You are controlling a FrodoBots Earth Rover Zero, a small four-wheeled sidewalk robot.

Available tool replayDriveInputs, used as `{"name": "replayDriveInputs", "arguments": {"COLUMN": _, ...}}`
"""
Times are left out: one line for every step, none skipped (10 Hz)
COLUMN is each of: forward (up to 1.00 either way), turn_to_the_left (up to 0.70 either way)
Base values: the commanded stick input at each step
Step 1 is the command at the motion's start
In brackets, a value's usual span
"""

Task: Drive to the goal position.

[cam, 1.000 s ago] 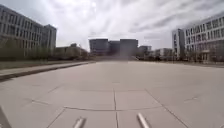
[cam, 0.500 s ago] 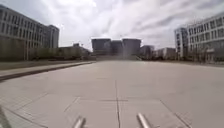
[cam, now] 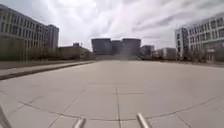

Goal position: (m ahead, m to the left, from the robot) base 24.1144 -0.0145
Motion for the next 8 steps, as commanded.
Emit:
{"name": "replayDriveInputs", "arguments": {"forward": 1.00, "turn_to_the_left": 0.00}}
{"name": "replayDriveInputs", "arguments": {"forward": 1.00, "turn_to_the_left": 0.00}}
{"name": "replayDriveInputs", "arguments": {"forward": 1.00, "turn_to_the_left": 0.00}}
{"name": "replayDriveInputs", "arguments": {"forward": 1.00, "turn_to_the_left": 0.00}}
{"name": "replayDriveInputs", "arguments": {"forward": 1.00, "turn_to_the_left": 0.00}}
{"name": "replayDriveInputs", "arguments": {"forward": 1.00, "turn_to_the_left": 0.00}}
{"name": "replayDriveInputs", "arguments": {"forward": 1.00, "turn_to_the_left": 0.00}}
{"name": "replayDriveInputs", "arguments": {"forward": 1.00, "turn_to_the_left": 0.00}}
